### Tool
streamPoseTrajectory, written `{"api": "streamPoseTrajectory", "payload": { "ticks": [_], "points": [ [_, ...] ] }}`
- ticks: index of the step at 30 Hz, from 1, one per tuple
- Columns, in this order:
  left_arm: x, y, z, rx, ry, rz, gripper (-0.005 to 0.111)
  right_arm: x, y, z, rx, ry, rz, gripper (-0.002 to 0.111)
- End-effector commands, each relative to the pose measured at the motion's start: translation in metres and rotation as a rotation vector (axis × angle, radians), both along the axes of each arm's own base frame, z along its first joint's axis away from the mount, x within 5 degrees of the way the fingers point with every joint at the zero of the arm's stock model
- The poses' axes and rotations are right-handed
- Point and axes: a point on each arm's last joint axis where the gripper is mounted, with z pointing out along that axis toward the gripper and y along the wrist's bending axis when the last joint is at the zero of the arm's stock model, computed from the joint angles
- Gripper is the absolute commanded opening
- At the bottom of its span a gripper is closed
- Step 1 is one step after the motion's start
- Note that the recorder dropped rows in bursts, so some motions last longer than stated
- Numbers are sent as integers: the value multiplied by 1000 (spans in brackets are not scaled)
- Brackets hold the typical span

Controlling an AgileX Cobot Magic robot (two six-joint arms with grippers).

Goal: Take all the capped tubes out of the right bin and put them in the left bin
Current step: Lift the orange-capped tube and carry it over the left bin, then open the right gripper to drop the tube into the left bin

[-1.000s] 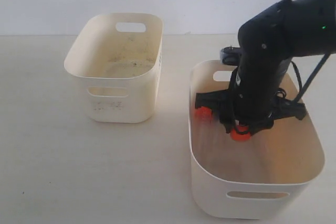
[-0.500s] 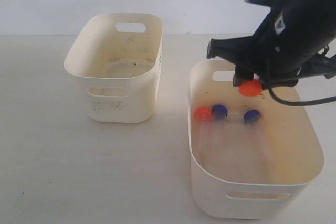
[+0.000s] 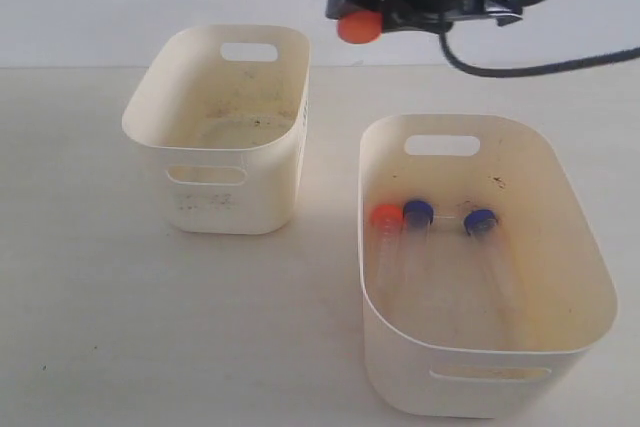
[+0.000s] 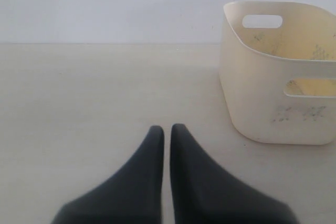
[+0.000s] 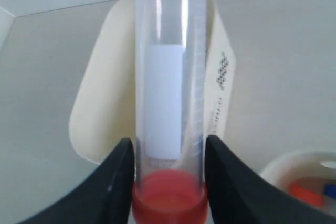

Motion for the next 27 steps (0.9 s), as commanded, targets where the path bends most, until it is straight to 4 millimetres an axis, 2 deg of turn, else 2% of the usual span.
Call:
{"api": "streamPoseTrajectory", "payload": {
  "ticks": [1, 6, 9, 13, 14, 16, 20, 27],
  "points": [
    [0, 0, -1, -11, 3, -3, 4, 11, 43, -2, 14, -37, 84, 0],
    [0, 0, -1, -11, 3, -3, 4, 29, 77, -9, 16, -44, 121, 0],
    [0, 0, -1, -11, 3, -3, 4, 49, 97, -14, 17, -57, 130, 0],
    [0, 0, -1, -11, 3, -3, 4, 68, 114, -32, -6, -45, 139, 0],
    [0, 0, -1, -11, 3, -3, 4, 71, 117, -38, -10, -39, 139, 2],
    [0, 0, -1, -11, 3, -3, 4, 74, 119, -46, -21, -30, 139, 17],
    [0, 0, -1, -11, 3, -3, 4, 76, 121, -57, -41, -4, 141, 58],
    [0, 0, -1, -11, 3, -3, 4, 74, 119, -59, -78, 19, 152, 57]
  ]
}}
